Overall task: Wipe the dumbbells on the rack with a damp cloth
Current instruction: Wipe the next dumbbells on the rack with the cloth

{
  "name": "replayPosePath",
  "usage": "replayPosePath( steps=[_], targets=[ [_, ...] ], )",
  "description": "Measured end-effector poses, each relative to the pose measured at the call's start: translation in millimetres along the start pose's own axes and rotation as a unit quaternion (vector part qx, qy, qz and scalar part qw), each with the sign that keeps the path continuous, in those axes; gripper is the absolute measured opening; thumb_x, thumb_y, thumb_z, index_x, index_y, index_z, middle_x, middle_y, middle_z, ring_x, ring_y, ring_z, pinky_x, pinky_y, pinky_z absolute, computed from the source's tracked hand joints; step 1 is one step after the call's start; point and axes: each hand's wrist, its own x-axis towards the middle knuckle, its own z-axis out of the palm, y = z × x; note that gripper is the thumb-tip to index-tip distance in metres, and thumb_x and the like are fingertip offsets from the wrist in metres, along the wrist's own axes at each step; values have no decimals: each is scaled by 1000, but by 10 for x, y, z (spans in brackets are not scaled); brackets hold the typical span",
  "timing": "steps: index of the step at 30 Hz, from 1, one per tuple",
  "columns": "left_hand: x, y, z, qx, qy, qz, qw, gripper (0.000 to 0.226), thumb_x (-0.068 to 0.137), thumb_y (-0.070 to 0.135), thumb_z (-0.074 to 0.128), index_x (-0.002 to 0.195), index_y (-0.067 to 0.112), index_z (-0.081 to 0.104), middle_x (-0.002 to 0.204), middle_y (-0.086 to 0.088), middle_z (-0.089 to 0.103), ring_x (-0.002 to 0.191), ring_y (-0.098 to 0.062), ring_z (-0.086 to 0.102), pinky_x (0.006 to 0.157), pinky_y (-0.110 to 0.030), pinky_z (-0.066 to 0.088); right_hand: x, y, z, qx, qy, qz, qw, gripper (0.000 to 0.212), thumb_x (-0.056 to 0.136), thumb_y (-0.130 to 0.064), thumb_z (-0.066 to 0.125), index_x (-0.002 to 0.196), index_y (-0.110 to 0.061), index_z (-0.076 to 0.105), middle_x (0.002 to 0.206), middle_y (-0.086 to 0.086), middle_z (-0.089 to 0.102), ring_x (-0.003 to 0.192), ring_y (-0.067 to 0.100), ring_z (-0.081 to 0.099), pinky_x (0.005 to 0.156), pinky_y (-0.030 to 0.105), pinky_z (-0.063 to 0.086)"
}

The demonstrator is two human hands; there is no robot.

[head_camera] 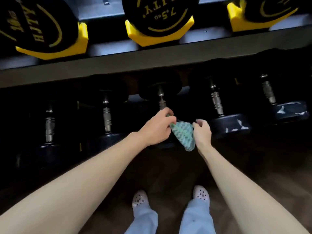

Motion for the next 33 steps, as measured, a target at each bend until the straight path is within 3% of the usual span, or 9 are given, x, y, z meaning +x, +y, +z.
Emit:
replayPosePath(
  steps=[3,10,13,16,20,23,26,28,33],
  targets=[
    [-1,-77,39,-17,8,32,999,21,87,5,49,102,6,64,130,-5,43,114,-18,44,88,-18,35,86,-57,235,50,-124,35,990,39,101,-35,32,133,-17,47,129,9,54,120,25,50,105,37,38],
    [-147,-346,1,-44,9,13,999,21,85,5,49,94,4,68,100,0,45,91,-8,38,75,-13,26,-25,90,445,-156,-29,-57,986,49,103,-31,17,147,-12,22,155,10,21,142,26,21,112,39,18],
    [-300,-439,-60,-45,26,-19,998,16,87,11,49,76,7,60,88,-1,41,84,-11,38,71,-18,27,-194,105,505,-198,-24,-77,977,56,102,-37,19,150,-10,8,158,12,3,146,24,5,116,36,7],
    [-428,-536,-43,-17,95,-88,991,38,94,17,43,58,4,43,79,-6,40,76,-16,39,64,-24,27,-342,85,588,-271,-34,-126,954,59,101,-40,20,151,-13,1,158,13,-9,146,25,-9,117,36,-1],
    [-477,-563,76,47,109,-273,955,34,93,16,40,69,-2,54,82,-11,46,87,-26,47,70,-30,33,-502,88,752,-451,-21,-235,861,57,100,-45,19,151,-23,3,158,12,-9,143,35,-18,115,45,-8],
    [-419,-536,261,73,97,-322,939,32,96,18,35,102,-1,61,107,-17,55,106,-30,45,87,-37,37,-505,140,730,-498,-40,-341,797,53,102,-39,19,151,-27,2,159,8,-3,143,35,-16,113,44,-15],
    [-288,-490,463,-124,115,-344,924,36,99,18,31,131,6,44,133,-16,46,123,-31,42,98,-38,34,-422,266,573,-487,-99,-436,751,54,102,-32,22,150,-24,-4,158,1,-10,142,21,-21,110,37,-20],
    [-236,-406,663,-221,113,-338,908,37,101,22,27,131,9,43,137,-15,44,126,-29,41,101,-37,33,-356,380,431,-429,-151,-460,763,56,101,-29,23,147,-22,-9,155,-6,-17,138,9,-27,114,29,-19],
    [-135,-248,1259,-92,148,-368,913,57,97,27,6,143,-4,21,154,-23,4,143,-33,3,116,-36,3,-228,657,176,-223,-204,-378,875,53,99,-37,19,140,-32,-15,145,-23,-27,133,-8,-32,108,10,-20]
  ],
)
